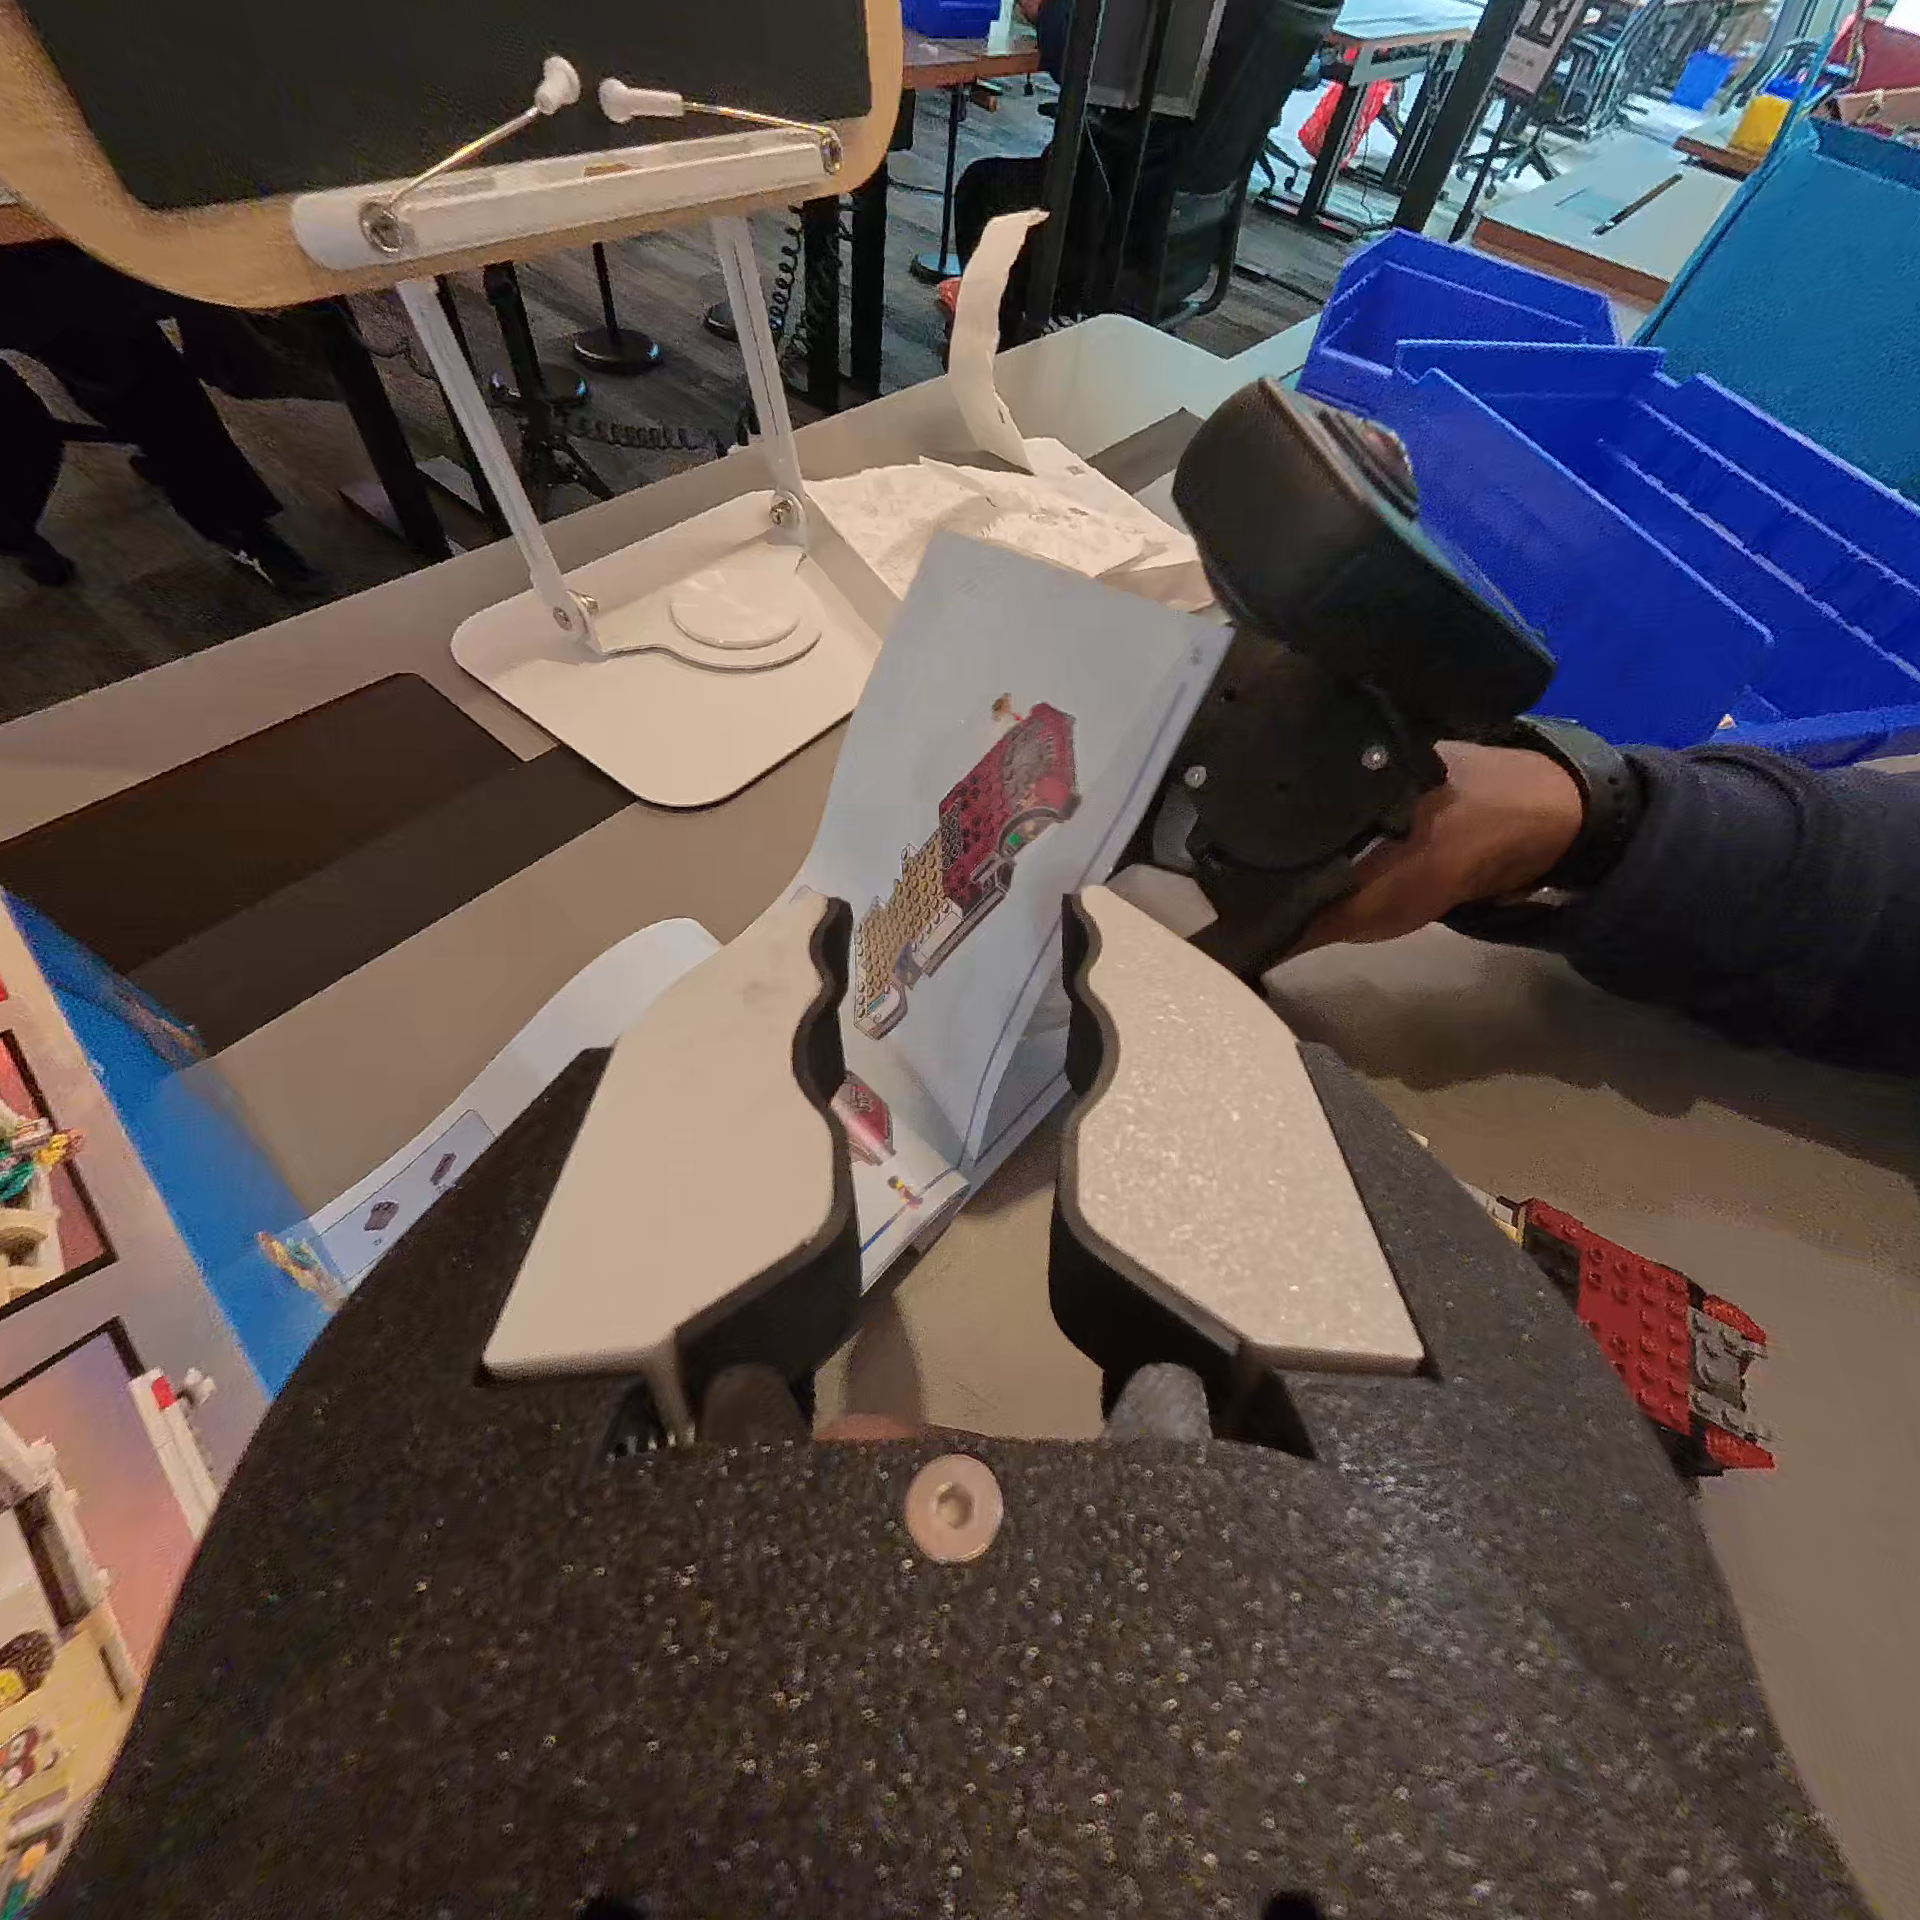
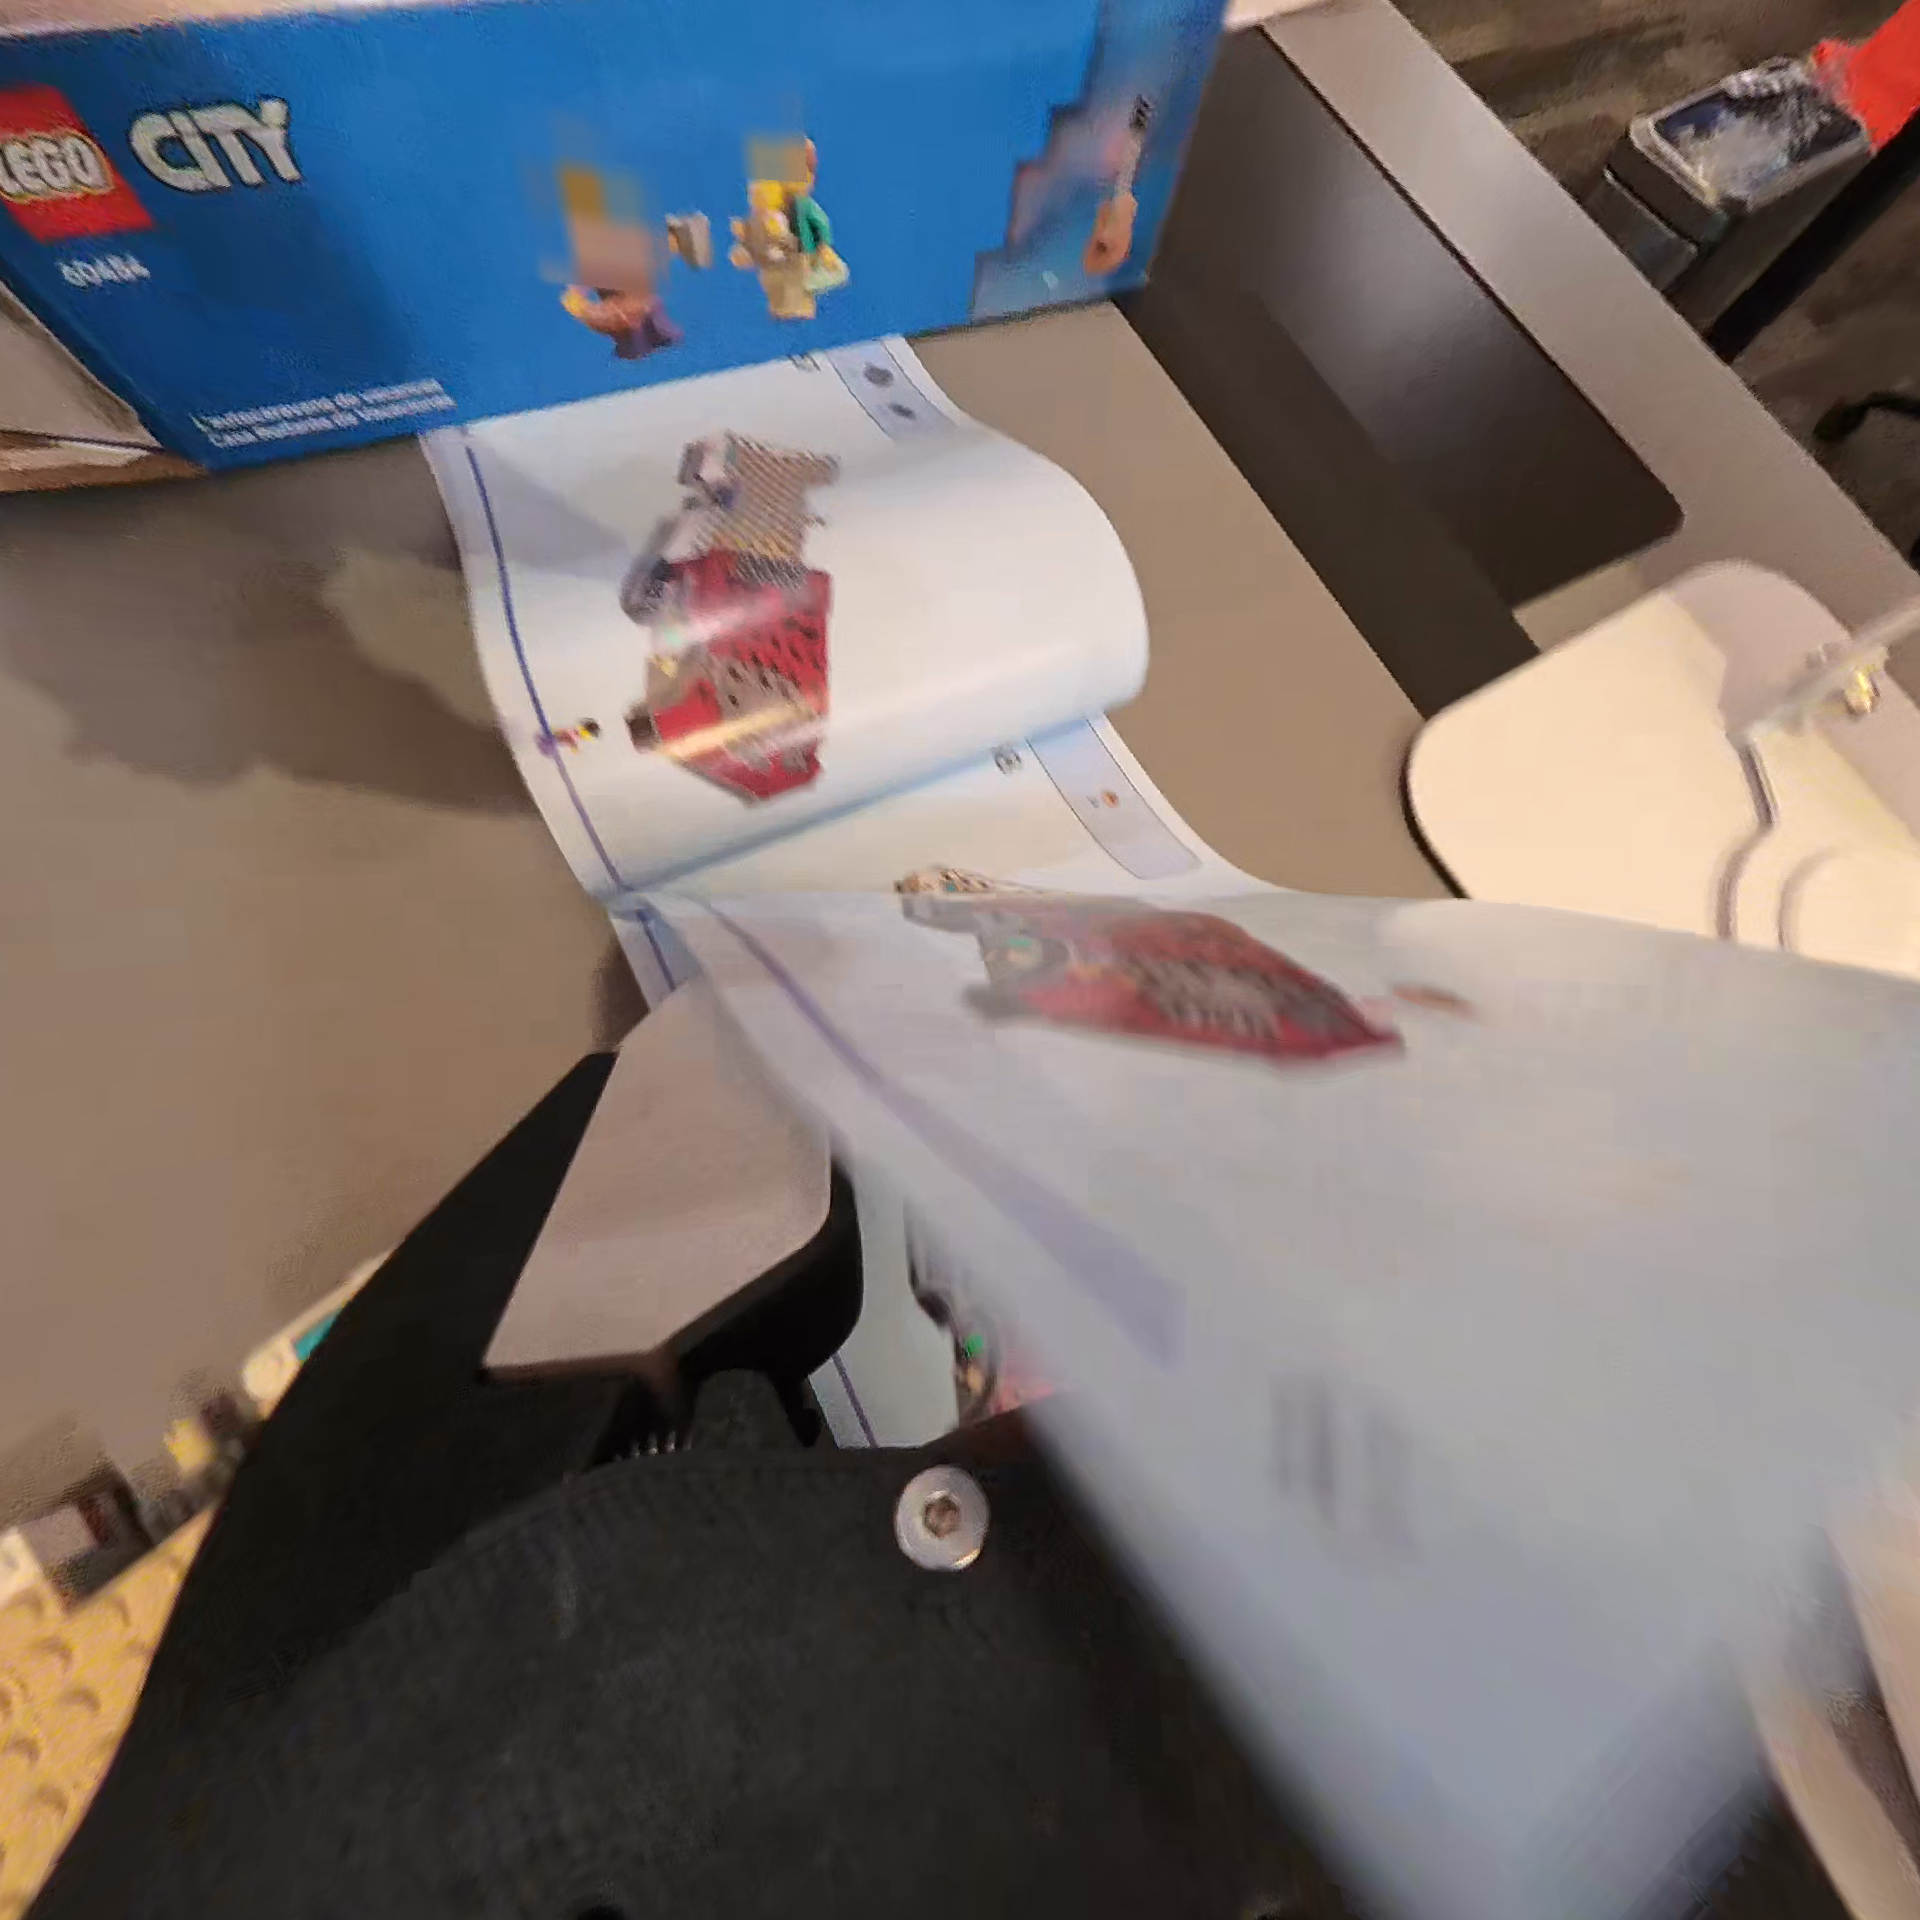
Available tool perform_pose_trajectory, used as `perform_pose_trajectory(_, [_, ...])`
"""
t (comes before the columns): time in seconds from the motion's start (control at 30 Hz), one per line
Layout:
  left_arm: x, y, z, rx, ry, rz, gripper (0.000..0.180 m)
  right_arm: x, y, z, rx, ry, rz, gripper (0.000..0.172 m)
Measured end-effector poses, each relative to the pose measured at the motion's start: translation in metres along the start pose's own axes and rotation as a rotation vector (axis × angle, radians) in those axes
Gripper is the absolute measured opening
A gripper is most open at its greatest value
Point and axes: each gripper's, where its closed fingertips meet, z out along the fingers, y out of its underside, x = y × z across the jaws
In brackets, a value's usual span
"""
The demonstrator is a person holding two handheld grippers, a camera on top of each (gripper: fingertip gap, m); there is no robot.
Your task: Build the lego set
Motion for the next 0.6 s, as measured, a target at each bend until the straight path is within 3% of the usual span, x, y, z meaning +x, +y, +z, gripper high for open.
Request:
perform_pose_trajectory(0.07, [-0.005, 0.001, -0.001, -0.006, -0.018, -0.008, 0.040, -0.010, -0.010, 0.008, 0.007, -0.003, -0.031, 0.023])
perform_pose_trajectory(0.1, [-0.007, 0.004, 0.000, -0.016, -0.030, -0.006, 0.040, -0.014, -0.014, 0.011, 0.011, -0.006, -0.043, 0.029])
perform_pose_trajectory(0.13, [-0.008, 0.006, 0.001, -0.032, -0.039, 0.005, 0.040, -0.017, -0.018, 0.014, 0.014, -0.007, -0.051, 0.012])
perform_pose_trajectory(0.2, [-0.013, 0.008, 0.000, -0.048, -0.077, 0.038, 0.041, -0.022, -0.028, 0.019, 0.030, -0.007, -0.062, 0.011])
perform_pose_trajectory(0.33, [-0.026, -0.002, -0.016, -0.019, -0.150, 0.046, 0.041, -0.030, -0.049, 0.023, 0.068, -0.026, -0.071, 0.037])
perform_pose_trajectory(0.47, [-0.052, 0.000, -0.043, -0.043, -0.272, 0.049, 0.042, -0.037, -0.049, 0.031, 0.035, -0.038, -0.098, 0.038])
perform_pose_trajectory(0.6, [-0.081, 0.027, -0.065, -0.224, -0.419, 0.099, 0.051, -0.039, -0.043, 0.033, 0.012, -0.032, -0.118, 0.038])
